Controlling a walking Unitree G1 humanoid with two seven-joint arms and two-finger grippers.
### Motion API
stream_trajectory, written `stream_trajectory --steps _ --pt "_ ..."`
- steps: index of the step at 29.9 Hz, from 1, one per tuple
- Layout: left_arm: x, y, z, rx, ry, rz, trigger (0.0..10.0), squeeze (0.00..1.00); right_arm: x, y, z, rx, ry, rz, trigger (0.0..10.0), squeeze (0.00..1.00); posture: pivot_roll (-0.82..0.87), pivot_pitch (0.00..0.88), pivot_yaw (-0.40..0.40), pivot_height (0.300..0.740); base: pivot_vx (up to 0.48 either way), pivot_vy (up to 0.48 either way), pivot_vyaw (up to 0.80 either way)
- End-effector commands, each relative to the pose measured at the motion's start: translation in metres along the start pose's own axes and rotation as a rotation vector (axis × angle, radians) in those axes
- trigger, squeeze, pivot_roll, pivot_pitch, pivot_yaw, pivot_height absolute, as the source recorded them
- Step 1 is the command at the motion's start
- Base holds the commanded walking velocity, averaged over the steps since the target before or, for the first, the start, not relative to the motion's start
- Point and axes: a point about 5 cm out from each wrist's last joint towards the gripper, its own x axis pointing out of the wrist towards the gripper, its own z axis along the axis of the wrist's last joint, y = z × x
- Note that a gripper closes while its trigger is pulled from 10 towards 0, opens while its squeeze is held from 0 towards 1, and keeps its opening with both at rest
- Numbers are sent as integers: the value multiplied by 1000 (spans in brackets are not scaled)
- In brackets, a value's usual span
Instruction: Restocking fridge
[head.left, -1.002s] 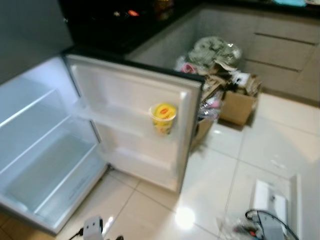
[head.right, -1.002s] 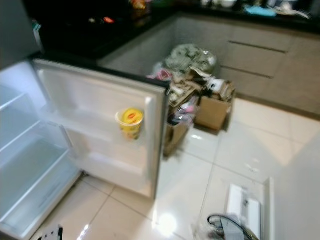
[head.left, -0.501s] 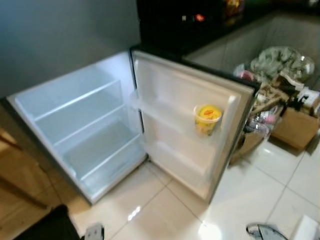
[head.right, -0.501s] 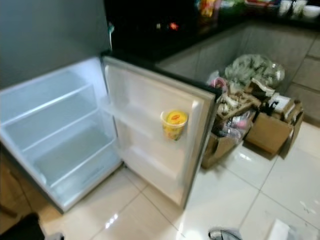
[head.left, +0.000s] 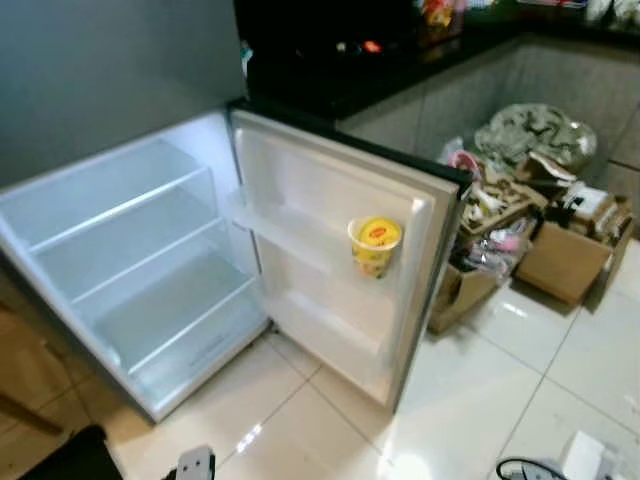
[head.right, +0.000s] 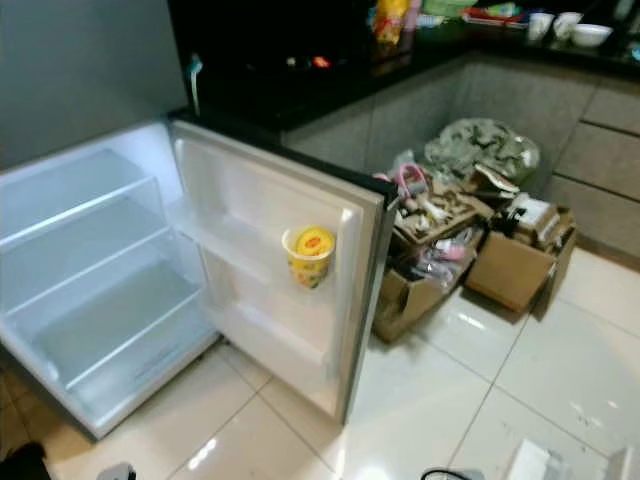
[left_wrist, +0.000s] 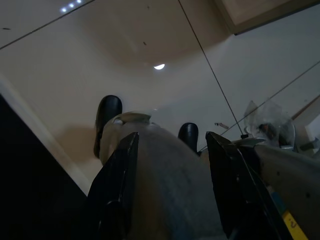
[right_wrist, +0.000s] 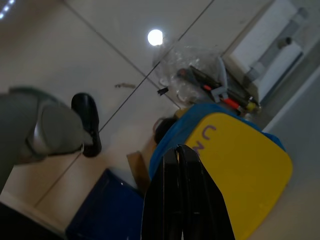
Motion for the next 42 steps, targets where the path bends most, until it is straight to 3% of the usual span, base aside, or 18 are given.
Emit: stream_trajectory --steps 1,6,7,8,12,13,18,21,22,23,24,27,28,29,30,35,38,42 --pt "-2 4 -2 16 17 14 10000 0 1 -10 20 76 -85 -45 10000 0 -63 86 -17 740 0 0 0" --pt "-1 4 0 24 18 9 10000 0 1 -29 50 218 -188 -114 10000 0 -68 81 -14 740 0 0 0" --pt "-1 3 1 22 14 7 10000 0 -2 -43 73 317 -274 -147 10000 0 -64 83 -17 740 0 0 0" --pt "-1 3 1 22 14 7 10000 0 -2 -43 73 317 -274 -147 10000 0 -64 83 -17 740 0 0 0" --pt "-1 3 2 19 10 5 10000 0 -9 -61 114 469 -431 -154 10000 0 -64 83 -17 740 0 0 0" --pt "-1 3 1 19 11 5 10000 0 -13 -67 135 523 -512 -132 10000 0 -64 83 -17 740 0 0 0" --pt "-2 4 -1 16 14 5 10000 0 -25 -74 172 598 -665 -72 10000 0 -62 92 -17 740 0 0 0" --pt "-3 5 -4 13 17 9 10000 0 -43 -71 222 612 -858 82 10000 0 -59 88 -21 740 0 0 0" --pt "-3 5 -4 12 18 9 10000 0 -46 -69 229 609 -889 122 8706 0 -59 88 -21 740 0 0 0" --pt "-3 5 -4 12 18 9 10000 0 -46 -69 229 609 -889 122 8706 0 -59 88 -21 740 0 0 0" --pt "-3 5 -4 14 20 8 10000 0 -48 -63 236 595 -916 172 0 0 -61 86 -18 740 0 0 0" --pt "-3 5 -4 17 21 6 10000 0 -52 -51 248 553 -956 277 0 0 -62 85 -15 740 0 0 0" --pt "-3 4 -4 17 20 5 10000 0 -53 -46 250 537 -961 306 1686 0 -62 85 -15 740 0 0 0" --pt "-2 4 -3 18 19 3 10000 0 -53 -42 251 527 -963 340 1686 0 -59 82 -15 740 0 0 0" --pt "-2 4 -2 18 17 2 10000 0 -53 -37 252 518 -965 384 10000 0 -61 82 -13 740 0 0 0" --pt "-1 3 0 20 12 0 10000 0 -54 -18 253 458 -975 535 10000 0 -61 86 -11 740 0 0 0" --pt "-1 4 1 23 13 -1 10000 0 -58 4 251 349 -967 757 10000 0 -61 89 -9 740 0 0 0" --pt "-2 4 1 24 15 -1 10000 0 -60 17 248 279 -946 874 10000 0 -61 89 -9 740 0 0 0"
